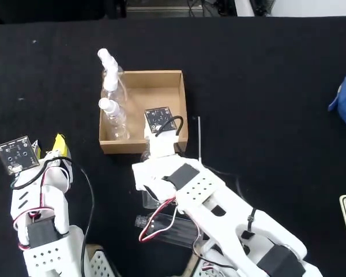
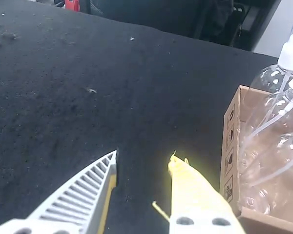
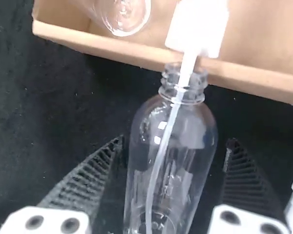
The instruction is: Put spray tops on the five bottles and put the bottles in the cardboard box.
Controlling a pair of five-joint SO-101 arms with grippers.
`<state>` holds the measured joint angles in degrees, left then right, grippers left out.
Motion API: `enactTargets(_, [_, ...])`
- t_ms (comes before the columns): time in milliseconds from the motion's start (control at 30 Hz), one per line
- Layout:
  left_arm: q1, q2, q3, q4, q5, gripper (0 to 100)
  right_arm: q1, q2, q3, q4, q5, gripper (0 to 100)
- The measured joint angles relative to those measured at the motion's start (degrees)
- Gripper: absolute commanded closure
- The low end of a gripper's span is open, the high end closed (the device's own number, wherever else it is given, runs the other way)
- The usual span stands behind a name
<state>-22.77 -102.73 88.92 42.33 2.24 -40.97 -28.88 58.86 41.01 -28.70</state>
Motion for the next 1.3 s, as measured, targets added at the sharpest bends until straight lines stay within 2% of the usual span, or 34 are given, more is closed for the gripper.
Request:
enactTargets(167, [0.00, 0.00, 0.00, 0.00, 0.00, 97, 0.00, 0.00, 0.35, 0.00, 0.00, 89.6])
enactTargets(267, [-0.18, 0.00, 0.00, 0.00, 0.00, 97, 2.64, 0.00, 0.35, -0.44, 0.18, 98.6])
enactTargets(433, [-0.18, 0.00, 0.00, 0.00, 0.00, 97, 6.68, 0.00, 0.35, -2.46, 6.07, 98.8])
enactTargets(633, [-0.18, 0.00, 0.00, 0.00, 0.00, 97, 7.03, -2.81, 2.81, -2.46, 7.21, 98.8])
enactTargets(900, [-0.18, 0.00, 0.00, 0.00, 0.00, 97, 7.38, -20.75, 10.90, -2.55, 8.26, 98.7])
enactTargets(1167, [-0.18, 0.00, 0.00, 0.00, 0.00, 97, 8.35, -42.64, 13.10, -2.99, 22.15, 98.7])
enactTargets(1300, [-0.18, 0.00, 0.00, 0.00, 0.00, 97, 10.37, -51.69, 13.89, -9.05, 25.85, 98.7])
